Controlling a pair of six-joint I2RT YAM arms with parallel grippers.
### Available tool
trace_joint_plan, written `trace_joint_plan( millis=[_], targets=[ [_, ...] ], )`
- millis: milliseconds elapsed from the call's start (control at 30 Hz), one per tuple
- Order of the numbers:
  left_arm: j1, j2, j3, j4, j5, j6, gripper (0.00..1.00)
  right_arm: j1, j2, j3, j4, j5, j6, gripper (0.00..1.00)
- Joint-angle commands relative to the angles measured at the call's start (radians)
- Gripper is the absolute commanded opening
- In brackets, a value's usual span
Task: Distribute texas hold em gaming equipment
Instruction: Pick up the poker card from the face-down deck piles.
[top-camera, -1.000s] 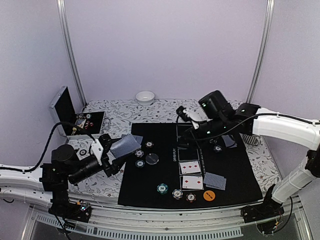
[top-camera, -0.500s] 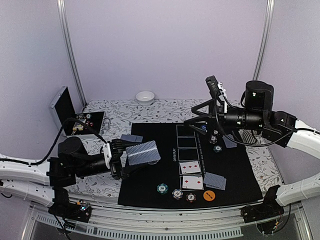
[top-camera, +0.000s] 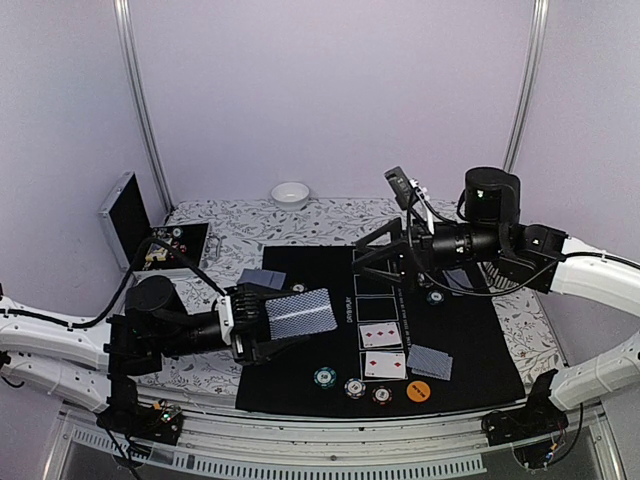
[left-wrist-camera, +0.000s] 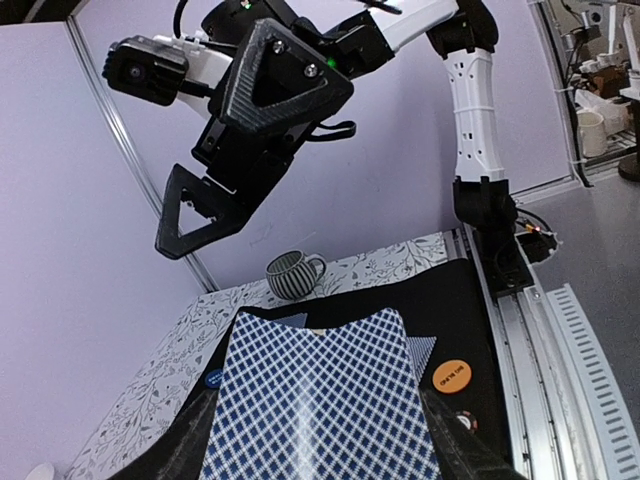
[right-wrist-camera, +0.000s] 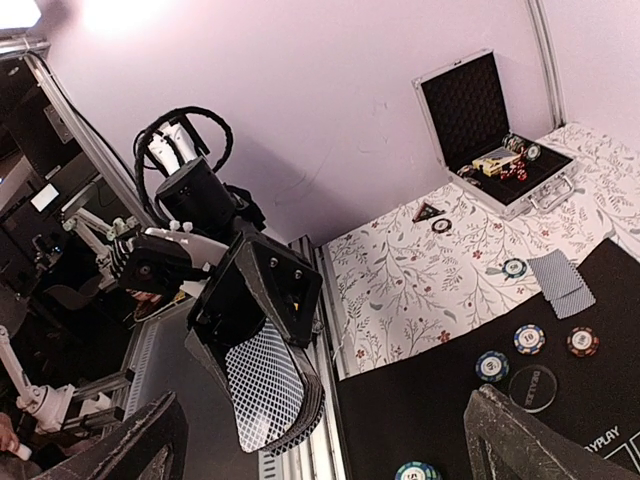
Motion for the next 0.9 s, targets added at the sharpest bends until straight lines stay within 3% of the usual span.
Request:
trace_joint_plan(
  millis=[0, 533, 867],
  targets=[
    [-0.023, -0.002, 0.027, 0.069, -0.029, 0.027, 0.61, -0.002, 0.031, 0.023, 0.012, -0.058, 0.059, 0.99],
    [-0.040, 0.018, 0.022, 0.090, -0.074, 0.061, 0.61, 0.108, 0.276, 0.154, -0.095, -0.011, 0.021, 0.99],
    [-0.046, -0.019, -0.009, 0.114, -0.098, 0.069, 0.61, 0.106, 0.257, 0.154, -0.234, 0.139, -0.052, 1.00]
  ],
)
